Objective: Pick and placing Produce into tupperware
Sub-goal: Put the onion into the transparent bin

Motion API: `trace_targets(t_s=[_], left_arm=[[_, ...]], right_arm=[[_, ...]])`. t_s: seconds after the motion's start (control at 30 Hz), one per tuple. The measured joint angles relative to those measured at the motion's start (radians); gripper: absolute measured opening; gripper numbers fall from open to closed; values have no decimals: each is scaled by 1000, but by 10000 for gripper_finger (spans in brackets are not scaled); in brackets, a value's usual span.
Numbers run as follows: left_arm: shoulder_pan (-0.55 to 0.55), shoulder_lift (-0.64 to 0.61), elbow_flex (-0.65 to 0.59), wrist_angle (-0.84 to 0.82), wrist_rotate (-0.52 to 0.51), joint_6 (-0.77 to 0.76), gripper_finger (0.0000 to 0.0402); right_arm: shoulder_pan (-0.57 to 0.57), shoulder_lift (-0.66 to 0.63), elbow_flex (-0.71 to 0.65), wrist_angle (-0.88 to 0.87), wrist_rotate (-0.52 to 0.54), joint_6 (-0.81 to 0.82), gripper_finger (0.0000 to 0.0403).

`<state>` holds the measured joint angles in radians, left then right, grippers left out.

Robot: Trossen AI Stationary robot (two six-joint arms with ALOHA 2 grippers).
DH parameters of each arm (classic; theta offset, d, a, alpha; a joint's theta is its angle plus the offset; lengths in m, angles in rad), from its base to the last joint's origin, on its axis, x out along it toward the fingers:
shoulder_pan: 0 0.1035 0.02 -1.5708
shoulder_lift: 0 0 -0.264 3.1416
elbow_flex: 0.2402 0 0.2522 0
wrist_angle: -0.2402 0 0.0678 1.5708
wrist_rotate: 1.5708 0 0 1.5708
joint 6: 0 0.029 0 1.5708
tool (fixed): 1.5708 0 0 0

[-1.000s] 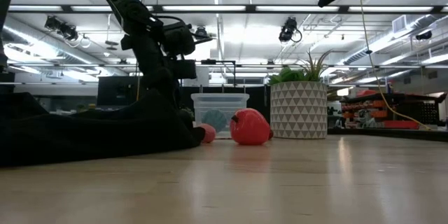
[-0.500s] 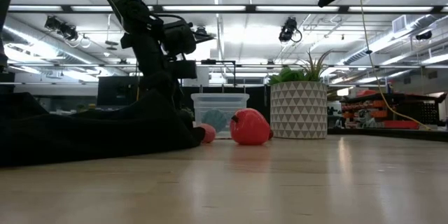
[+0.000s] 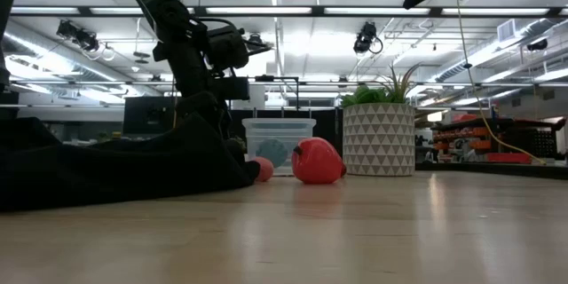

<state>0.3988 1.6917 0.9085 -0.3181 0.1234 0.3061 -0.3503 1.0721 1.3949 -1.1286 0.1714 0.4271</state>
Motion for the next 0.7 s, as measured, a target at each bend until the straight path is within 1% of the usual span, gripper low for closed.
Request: trace_targets(t_s=[0.33, 0.7], left_arm=[[0, 0, 0, 1, 0, 0, 282], [0, 0, 0, 1, 0, 0, 278]], right_arm=[[0, 0, 0, 0, 0, 1, 16], [0, 0, 0, 0, 0, 1, 16]])
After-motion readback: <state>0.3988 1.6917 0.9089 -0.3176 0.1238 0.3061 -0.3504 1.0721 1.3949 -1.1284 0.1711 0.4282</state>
